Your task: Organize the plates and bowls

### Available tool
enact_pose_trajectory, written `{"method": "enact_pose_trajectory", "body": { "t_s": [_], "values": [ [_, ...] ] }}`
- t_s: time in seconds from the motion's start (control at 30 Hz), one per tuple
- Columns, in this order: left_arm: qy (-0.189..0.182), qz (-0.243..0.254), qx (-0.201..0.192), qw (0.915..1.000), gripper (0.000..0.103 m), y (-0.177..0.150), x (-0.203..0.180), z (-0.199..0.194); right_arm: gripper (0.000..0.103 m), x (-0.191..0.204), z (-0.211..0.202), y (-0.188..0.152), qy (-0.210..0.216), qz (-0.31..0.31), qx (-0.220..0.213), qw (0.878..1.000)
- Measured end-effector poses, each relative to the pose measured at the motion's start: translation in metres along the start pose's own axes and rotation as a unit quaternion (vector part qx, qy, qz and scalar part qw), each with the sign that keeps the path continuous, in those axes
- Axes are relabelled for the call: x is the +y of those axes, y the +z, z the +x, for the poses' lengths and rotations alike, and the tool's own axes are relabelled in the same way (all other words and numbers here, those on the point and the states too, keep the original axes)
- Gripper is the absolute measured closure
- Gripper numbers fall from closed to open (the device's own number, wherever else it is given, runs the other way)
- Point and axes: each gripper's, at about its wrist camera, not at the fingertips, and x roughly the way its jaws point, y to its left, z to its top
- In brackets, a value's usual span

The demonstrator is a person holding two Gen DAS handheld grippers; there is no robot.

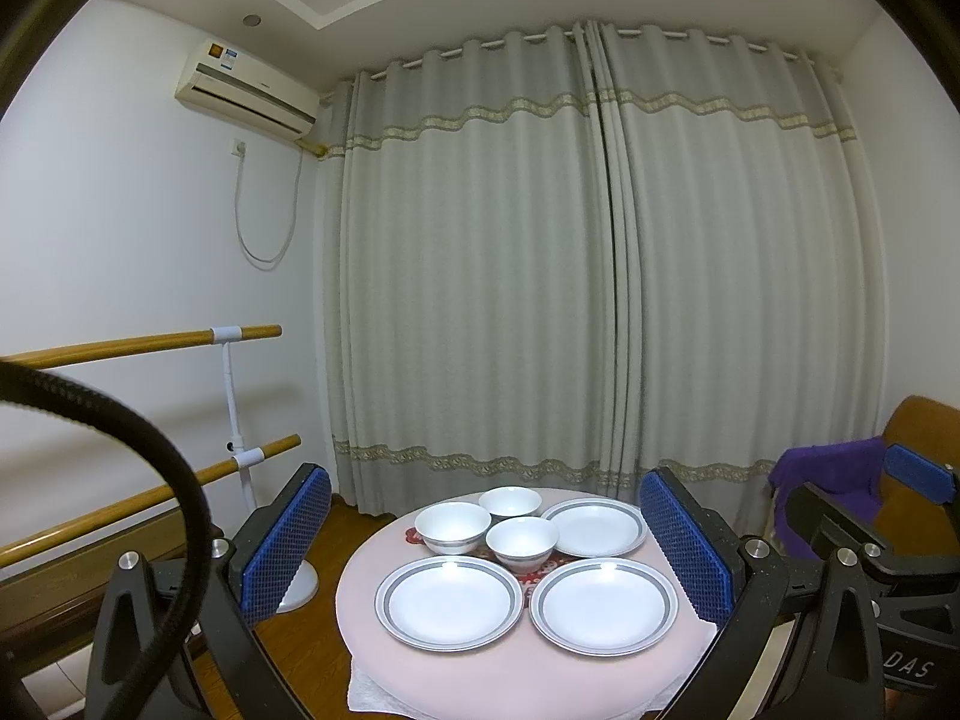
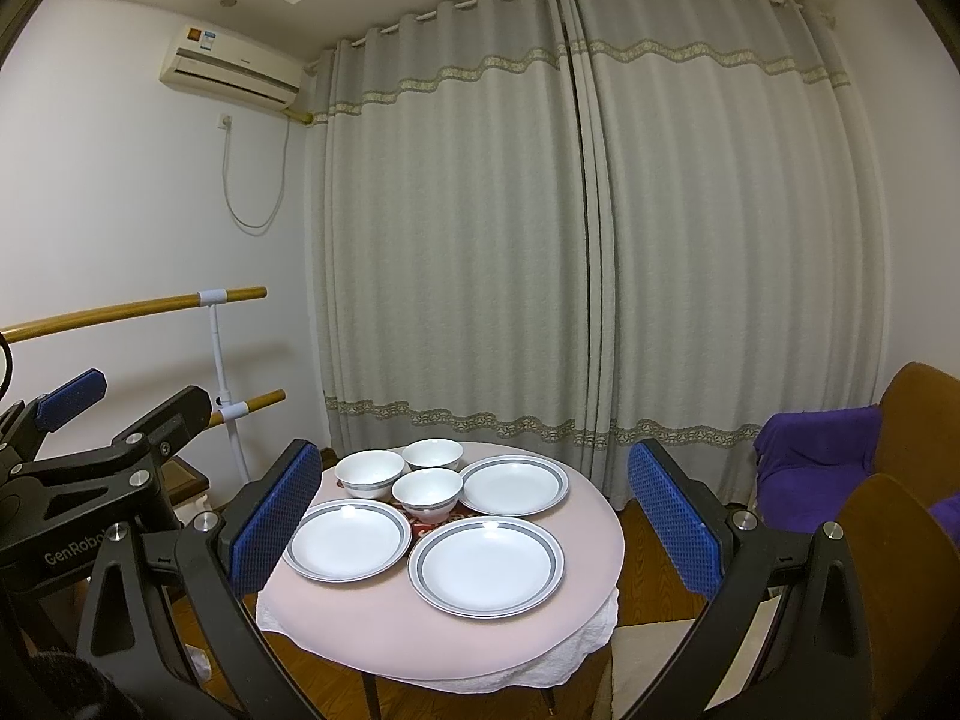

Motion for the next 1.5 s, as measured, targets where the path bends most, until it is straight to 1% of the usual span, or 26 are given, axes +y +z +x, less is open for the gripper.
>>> {"method": "enact_pose_trajectory", "body": {
  "t_s": [0.67,1.5],
  "values": [
    [0.003,-0.001,-0.006,1.0000,0.000,-0.0010,0.0003,-0.0043,0.000,0.0019,-0.0049,0.0059,0.003,-0.002,-0.004,1.000],
    [0.014,0.002,-0.009,0.9999,0.000,-0.0022,-0.0031,-0.0079,0.000,0.0051,0.0010,-0.0001,0.016,0.000,-0.008,1.000]
  ]
}}
